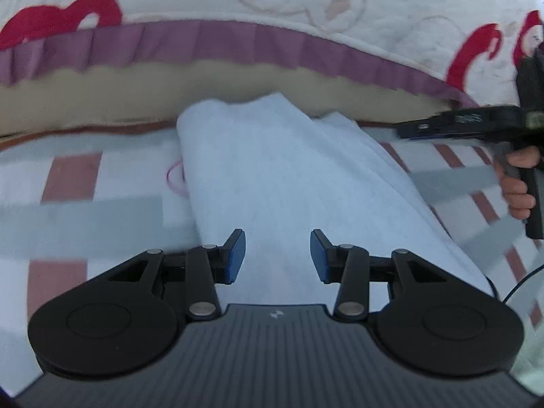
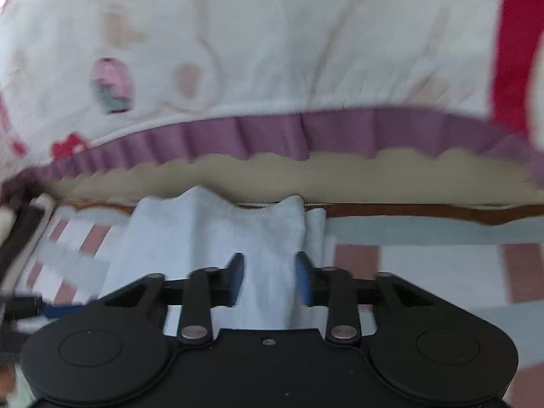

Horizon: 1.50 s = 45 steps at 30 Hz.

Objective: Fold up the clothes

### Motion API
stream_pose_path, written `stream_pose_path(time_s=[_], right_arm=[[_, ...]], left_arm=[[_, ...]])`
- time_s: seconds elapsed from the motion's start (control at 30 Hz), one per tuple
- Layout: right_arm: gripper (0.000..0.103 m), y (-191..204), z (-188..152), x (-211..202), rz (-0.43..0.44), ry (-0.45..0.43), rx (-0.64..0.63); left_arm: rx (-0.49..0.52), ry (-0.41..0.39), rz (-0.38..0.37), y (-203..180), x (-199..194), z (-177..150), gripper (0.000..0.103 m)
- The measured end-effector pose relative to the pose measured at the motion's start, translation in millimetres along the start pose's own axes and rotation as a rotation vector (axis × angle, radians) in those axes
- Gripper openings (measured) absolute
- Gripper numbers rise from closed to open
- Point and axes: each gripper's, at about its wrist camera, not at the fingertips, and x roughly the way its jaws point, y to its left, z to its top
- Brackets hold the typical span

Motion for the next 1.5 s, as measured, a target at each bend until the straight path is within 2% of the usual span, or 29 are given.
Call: stream_pose_path(time_s=[0.03, 0.1, 0.17, 0.23, 0.27, 0.3, 0.33, 0.43, 0.5, 0.57, 0.6, 0.63, 0.67, 0.7, 0.77, 0.8, 0.9, 0.97, 1.0, 1.07, 1.1, 1.13, 1.23, 1.33, 1.4, 1.5], right_arm=[[0.041, -4, 5, 16, 0.005, 0.017, 0.053], [0.041, -10, 7, 32, -0.038, -0.006, 0.125], [0.041, -10, 8, 43, -0.066, -0.013, 0.132], [0.041, -6, 5, 47, -0.052, -0.029, 0.092], [0.037, -2, 3, 47, -0.036, -0.044, 0.056], [0.005, 1, 1, 47, -0.020, -0.059, 0.021], [0.002, 5, -1, 47, -0.005, -0.074, -0.015], [0.001, 16, -7, 28, -0.134, -0.206, -0.111], [0.000, 12, -6, 25, -0.177, -0.187, -0.132], [0.000, 23, -9, 23, -0.242, -0.163, -0.210], [0.001, 31, -11, 20, -0.275, -0.165, -0.254], [0.006, 38, -12, 15, -0.311, -0.170, -0.264], [0.013, 45, -13, 10, -0.348, -0.176, -0.269], [0.024, 52, -14, 5, -0.385, -0.182, -0.275], [0.028, 65, -25, -10, -0.303, -0.175, -0.275], [0.034, 73, -35, -16, -0.242, -0.154, -0.291], [0.035, 97, -65, -33, -0.060, -0.091, -0.337], [0.035, 102, -89, -23, -0.079, 0.005, -0.432], [0.029, 104, -100, -17, -0.093, 0.055, -0.481], [0.029, 95, -113, -20, -0.162, 0.057, -0.496], [0.030, 86, -117, -25, -0.167, 0.049, -0.461], [0.036, 78, -120, -30, -0.169, 0.040, -0.421], [0.036, 61, -130, -43, -0.149, 0.030, -0.275], [0.038, 52, -144, -52, -0.147, 0.013, -0.197], [0.043, 46, -153, -58, -0.147, 0.004, -0.155], [0.046, 43, -155, -71, -0.164, 0.057, -0.130]], left_arm=[[0.000, 0.006, -0.001, -1, 6, -1, 0.041], [-0.005, 0.029, 0.013, -1, 14, -9, 0.041], [-0.008, 0.028, 0.027, 2, 15, -18, 0.041], [-0.014, 0.018, 0.021, 4, 12, -24, 0.041], [-0.019, 0.013, 0.018, 6, 10, -27, 0.041], [-0.025, 0.008, 0.015, 7, 7, -29, 0.041], [-0.035, 0.003, 0.014, 9, 4, -32, 0.041], [-0.021, -0.009, 0.021, 10, -1, -38, 0.041], [0.015, -0.007, 0.035, 8, -3, -42, 0.041], [0.061, -0.005, 0.058, 5, -8, -48, 0.041], [0.076, -0.005, 0.071, 5, -9, -51, 0.042], [0.072, -0.002, 0.082, 7, -10, -54, 0.053], [0.059, 0.002, 0.091, 10, -10, -56, 0.058], [0.037, 0.000, 0.084, 14, -11, -58, 0.058], [-0.006, 0.000, 0.052, 21, -14, -58, 0.058], [-0.021, 0.004, 0.043, 22, -16, -57, 0.058], [-0.060, 0.022, 0.014, 24, -20, -57, 0.058], [-0.077, 0.039, -0.006, 25, -22, -60, 0.058], [-0.084, 0.039, -0.018, 26, -25, -62, 0.058], [-0.106, 0.053, -0.057, 31, -32, -68, 0.058], [-0.104, 0.061, -0.061, 32, -35, -71, 0.058], [-0.096, 0.067, -0.058, 33, -40, -75, 0.058], [-0.051, 0.088, -0.040, 32, -51, -84, 0.058], [-0.046, 0.108, -0.075, 31, -57, -89, 0.063], [-0.092, 0.127, -0.105, 31, -60, -90, 0.066], [-0.192, 0.167, -0.183, 30, -64, -96, 0.069]])
